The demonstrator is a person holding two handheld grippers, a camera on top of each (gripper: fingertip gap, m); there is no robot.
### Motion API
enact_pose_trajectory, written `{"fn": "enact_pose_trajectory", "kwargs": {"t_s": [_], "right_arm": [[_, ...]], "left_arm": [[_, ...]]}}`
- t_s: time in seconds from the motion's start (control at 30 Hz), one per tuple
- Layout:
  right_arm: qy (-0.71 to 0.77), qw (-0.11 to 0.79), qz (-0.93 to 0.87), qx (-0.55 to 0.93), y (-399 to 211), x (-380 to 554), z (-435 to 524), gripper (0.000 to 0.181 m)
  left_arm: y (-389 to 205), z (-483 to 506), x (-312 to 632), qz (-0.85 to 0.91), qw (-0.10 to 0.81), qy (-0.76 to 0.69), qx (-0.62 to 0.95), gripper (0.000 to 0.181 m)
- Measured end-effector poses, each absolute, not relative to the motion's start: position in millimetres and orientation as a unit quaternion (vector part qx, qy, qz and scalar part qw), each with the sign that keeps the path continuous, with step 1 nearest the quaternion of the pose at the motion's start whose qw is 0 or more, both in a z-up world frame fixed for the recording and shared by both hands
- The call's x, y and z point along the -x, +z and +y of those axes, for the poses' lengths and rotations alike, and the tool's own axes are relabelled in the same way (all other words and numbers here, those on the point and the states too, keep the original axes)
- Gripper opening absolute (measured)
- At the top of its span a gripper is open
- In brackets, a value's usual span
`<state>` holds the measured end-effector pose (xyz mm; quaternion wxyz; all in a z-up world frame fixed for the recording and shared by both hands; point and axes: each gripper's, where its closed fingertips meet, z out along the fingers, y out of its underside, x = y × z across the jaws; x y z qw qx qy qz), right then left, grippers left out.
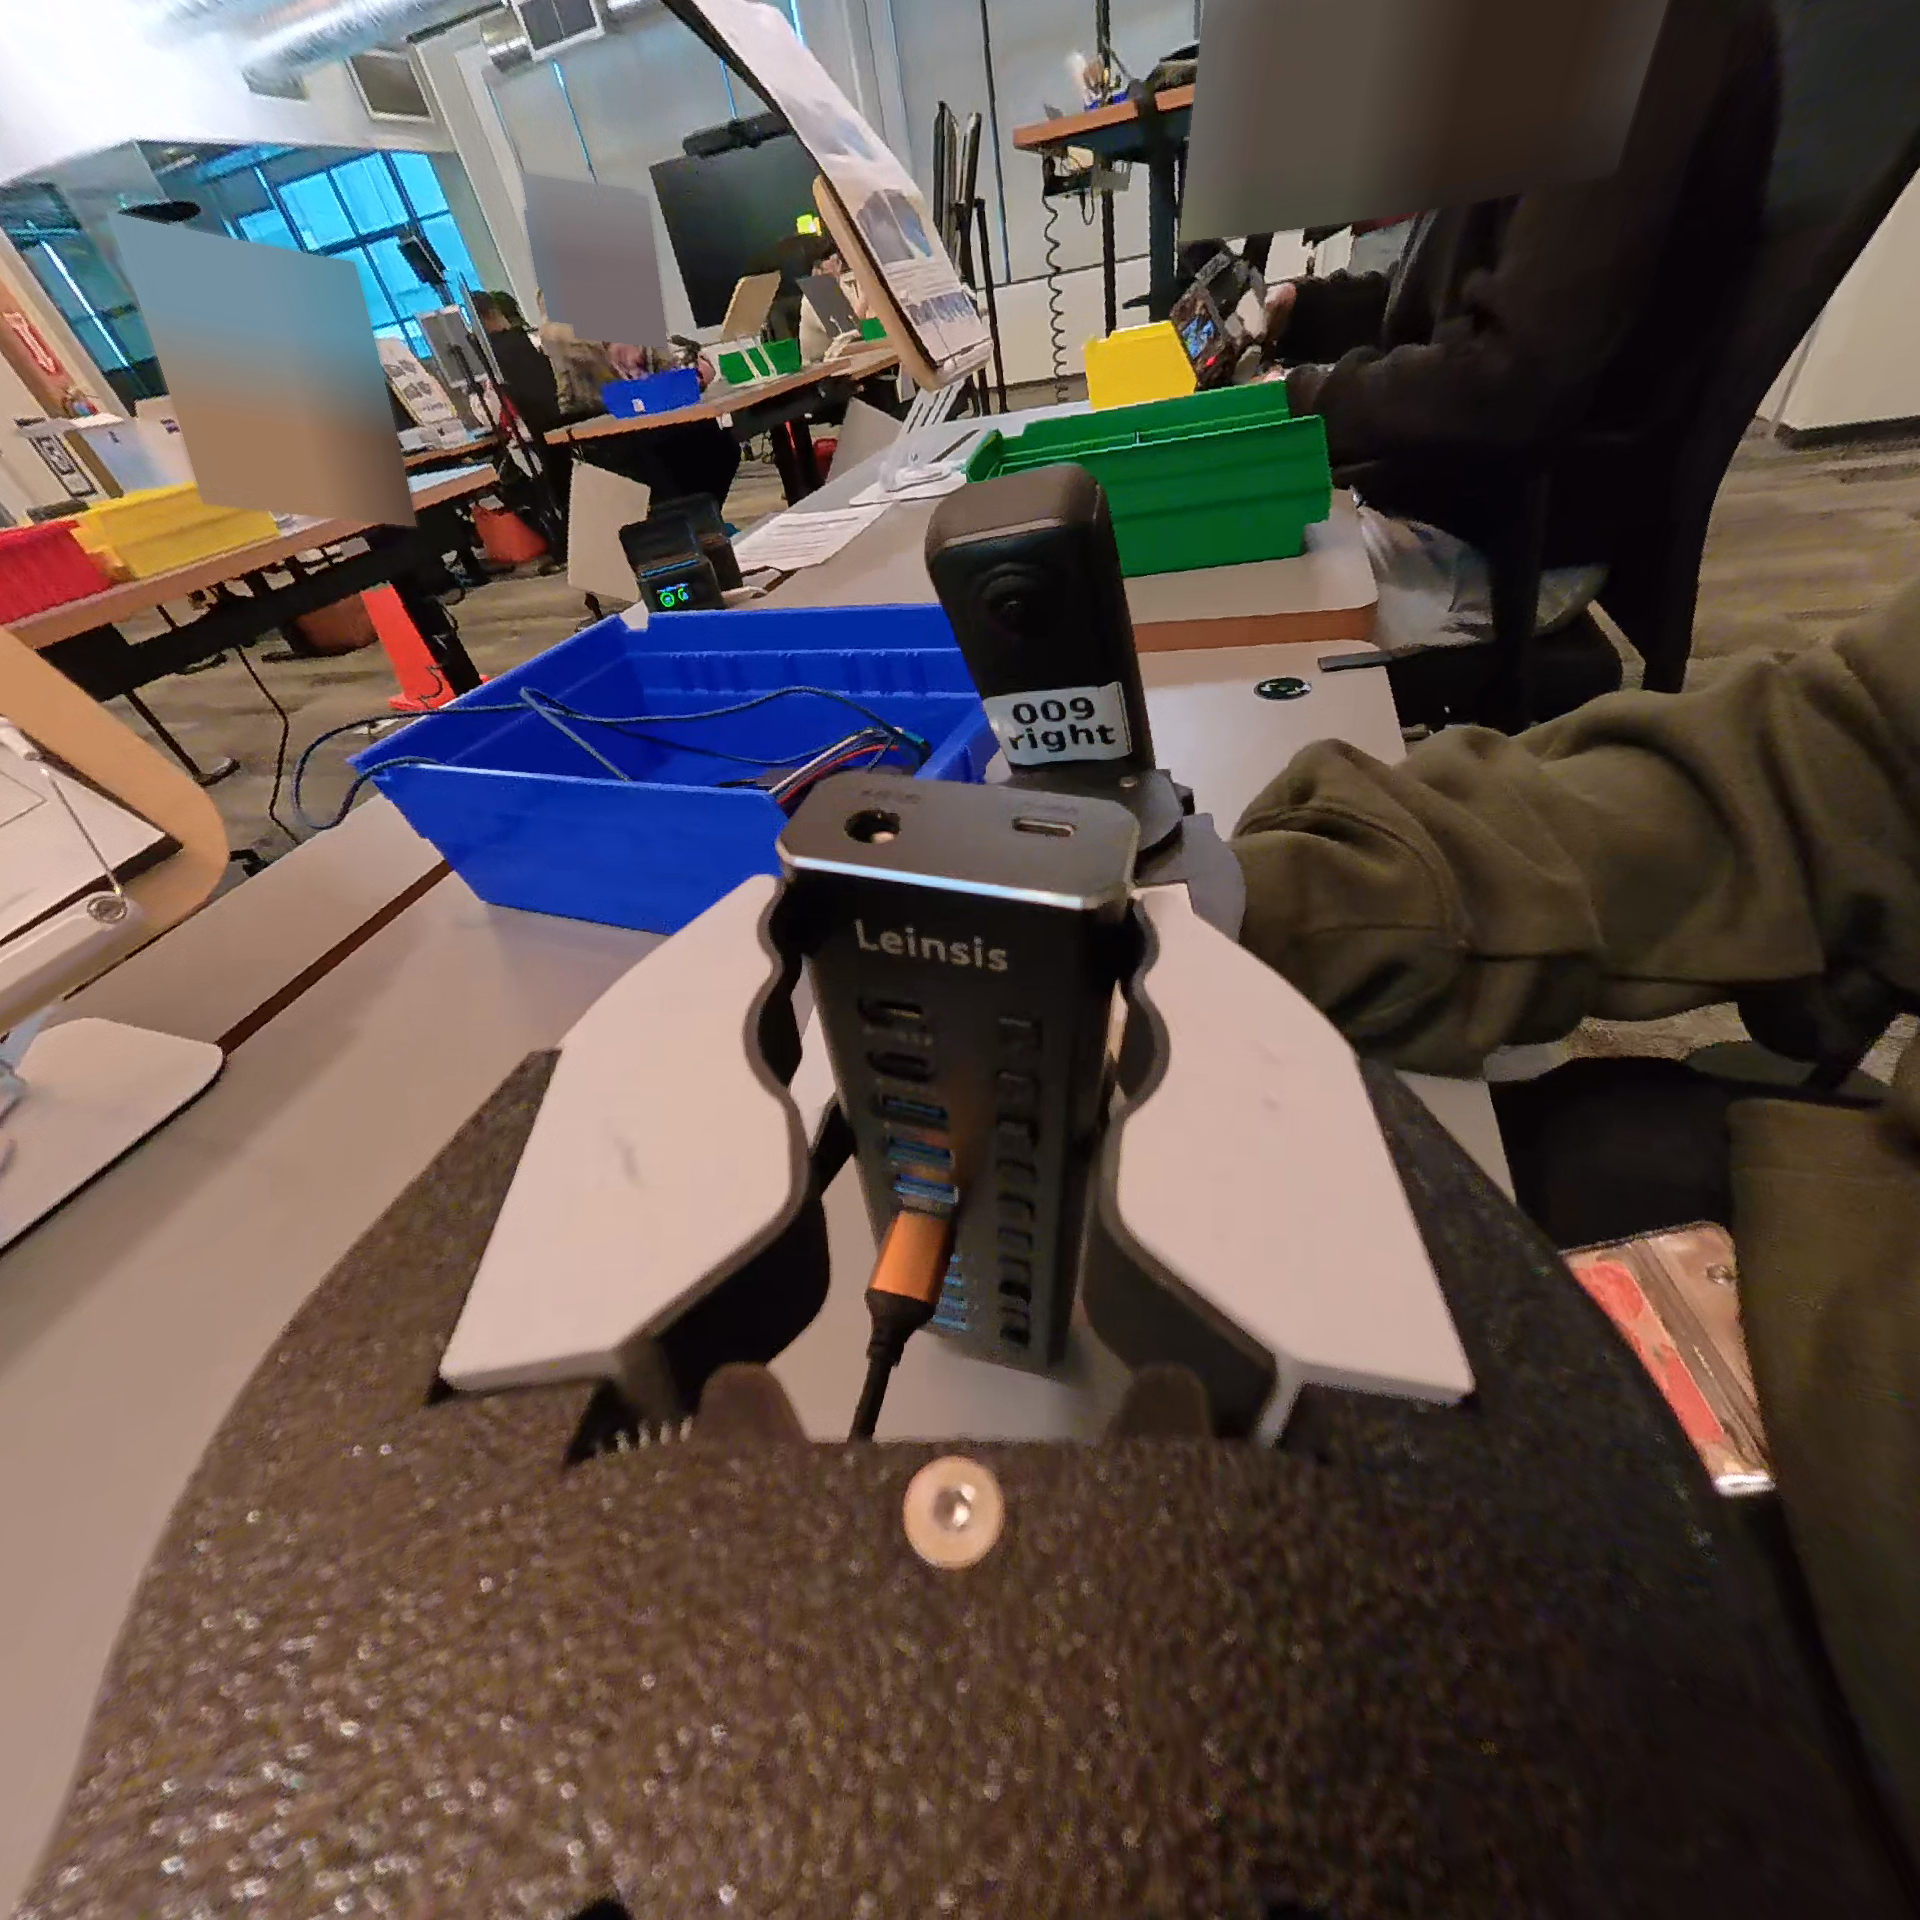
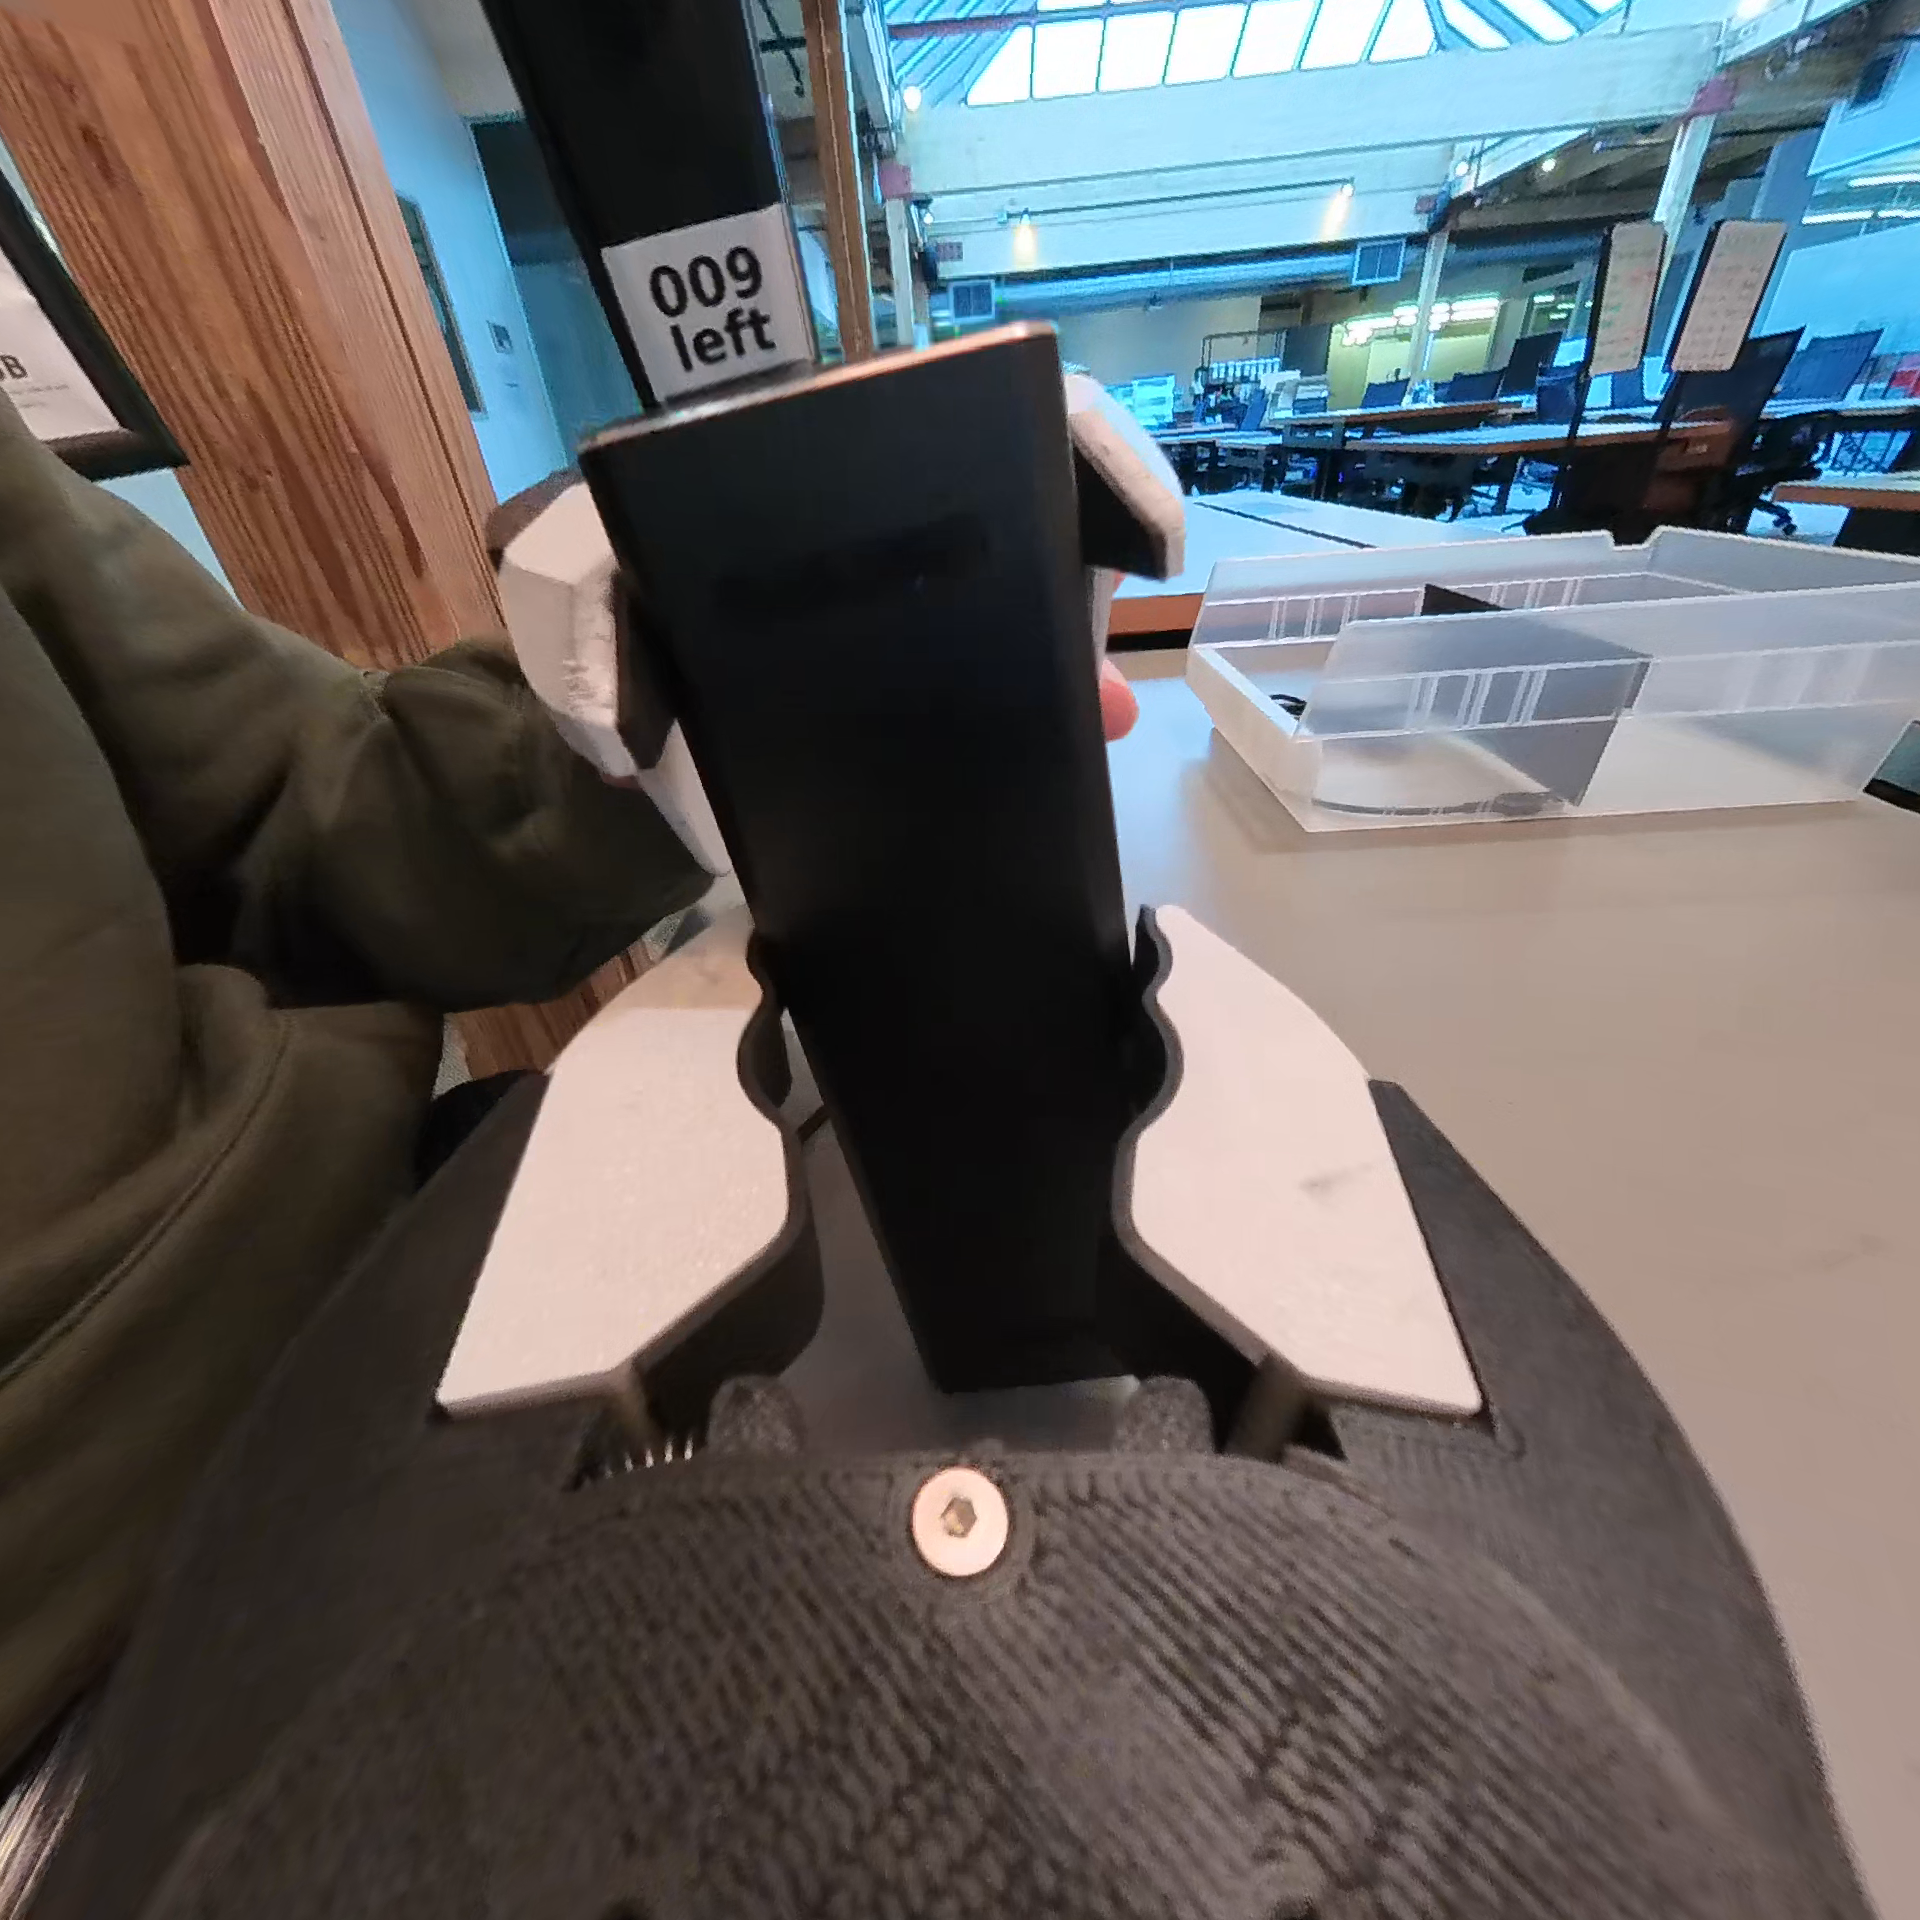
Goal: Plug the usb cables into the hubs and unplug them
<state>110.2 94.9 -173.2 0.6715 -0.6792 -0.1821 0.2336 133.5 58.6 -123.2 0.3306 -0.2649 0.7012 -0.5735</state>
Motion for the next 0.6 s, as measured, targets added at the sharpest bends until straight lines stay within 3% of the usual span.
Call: {"fn": "enact_pose_trajectory", "kwargs": {"t_s": [0.33,0.47,0.6], "right_arm": [[0.222,0.660,-0.181,0.695,-178,-110,98,0.062],[0.237,0.679,-0.150,0.679,-171,-121,97,0.061],[0.249,0.698,-0.121,0.660,-164,-131,95,0.061]], "left_arm": [[-128,66,-133,0.700,0.307,-0.579,0.284,0.059],[-117,78,-134,0.680,0.318,-0.580,0.316,0.074],[-91,121,-122,0.663,0.366,-0.557,0.341,0.068]]}}
